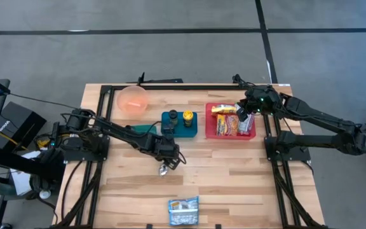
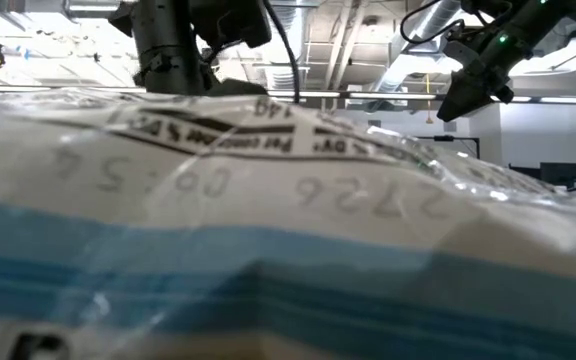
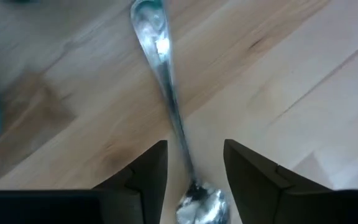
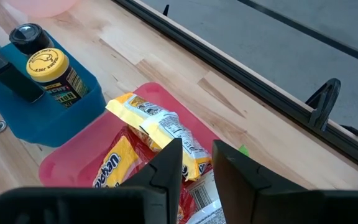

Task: Pick & Place Food Item
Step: Put the silver spoon into the green bin

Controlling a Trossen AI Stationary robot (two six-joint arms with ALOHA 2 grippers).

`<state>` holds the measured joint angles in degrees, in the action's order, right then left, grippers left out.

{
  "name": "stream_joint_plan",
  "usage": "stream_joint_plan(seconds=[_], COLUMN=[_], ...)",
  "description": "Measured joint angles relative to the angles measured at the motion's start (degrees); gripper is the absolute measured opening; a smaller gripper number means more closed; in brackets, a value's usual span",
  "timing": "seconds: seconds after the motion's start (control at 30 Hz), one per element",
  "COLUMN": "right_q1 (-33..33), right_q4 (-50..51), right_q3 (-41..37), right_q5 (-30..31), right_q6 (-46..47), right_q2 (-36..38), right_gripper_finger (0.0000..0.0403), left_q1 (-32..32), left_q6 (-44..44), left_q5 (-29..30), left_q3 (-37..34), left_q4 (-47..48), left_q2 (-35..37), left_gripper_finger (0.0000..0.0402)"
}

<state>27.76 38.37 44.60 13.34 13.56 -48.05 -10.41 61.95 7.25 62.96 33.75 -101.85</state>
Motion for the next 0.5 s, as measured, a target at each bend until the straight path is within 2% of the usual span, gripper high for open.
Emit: stream_joint_plan(seconds=[0.5], right_q1=[0.0], right_q4=[0.0], right_q3=[0.0], right_q5=[0.0], right_q6=[0.0], right_q2=[0.0], right_gripper_finger=[0.0083], left_q1=[0.0], left_q6=[0.4], left_q5=[-0.2], left_q3=[-0.1], left_q4=[0.2], left_q2=[-1.8], left_gripper_finger=[0.0150])
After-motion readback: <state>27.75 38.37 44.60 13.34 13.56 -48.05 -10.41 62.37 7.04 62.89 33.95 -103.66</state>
